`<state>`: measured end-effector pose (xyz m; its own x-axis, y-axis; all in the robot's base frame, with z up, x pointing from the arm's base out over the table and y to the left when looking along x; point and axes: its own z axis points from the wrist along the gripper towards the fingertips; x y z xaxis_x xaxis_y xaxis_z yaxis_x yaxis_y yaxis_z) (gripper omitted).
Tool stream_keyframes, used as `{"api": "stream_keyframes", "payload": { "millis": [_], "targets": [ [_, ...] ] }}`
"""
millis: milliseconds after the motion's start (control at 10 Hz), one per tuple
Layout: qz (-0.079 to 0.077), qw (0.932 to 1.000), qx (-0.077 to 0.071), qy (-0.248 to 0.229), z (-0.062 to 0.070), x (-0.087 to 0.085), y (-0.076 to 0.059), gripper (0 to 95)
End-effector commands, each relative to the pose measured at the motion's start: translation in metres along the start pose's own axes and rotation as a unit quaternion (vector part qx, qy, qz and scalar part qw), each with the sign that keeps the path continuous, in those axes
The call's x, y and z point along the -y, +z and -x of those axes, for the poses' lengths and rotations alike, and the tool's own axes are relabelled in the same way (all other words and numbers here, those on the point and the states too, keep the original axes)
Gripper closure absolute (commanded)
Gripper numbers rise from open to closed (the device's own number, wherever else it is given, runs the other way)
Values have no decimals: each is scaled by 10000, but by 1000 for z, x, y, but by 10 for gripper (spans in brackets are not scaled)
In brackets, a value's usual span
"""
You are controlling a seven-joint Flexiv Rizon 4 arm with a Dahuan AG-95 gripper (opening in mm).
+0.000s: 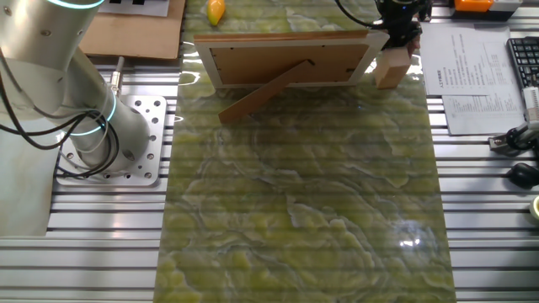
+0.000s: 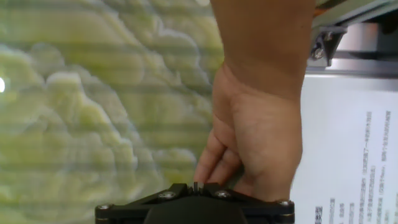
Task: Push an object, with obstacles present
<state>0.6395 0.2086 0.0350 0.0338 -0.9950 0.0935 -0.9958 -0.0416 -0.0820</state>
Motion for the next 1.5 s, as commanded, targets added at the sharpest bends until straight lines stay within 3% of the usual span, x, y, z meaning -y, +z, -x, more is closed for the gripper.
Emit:
{"api": "stream_keyframes", "payload": {
  "millis": [100, 800, 1000, 1500],
  "targets": [
    [-1, 10000, -62, -13, -7, -1, -2, 950],
    [-33, 9999, -111, 29, -23, -1, 0, 950],
    [-29, 9998, -204, 10, -28, -1, -1, 950],
    [-49, 9998, -205, 64, -38, -2, 0, 950]
  ]
}}
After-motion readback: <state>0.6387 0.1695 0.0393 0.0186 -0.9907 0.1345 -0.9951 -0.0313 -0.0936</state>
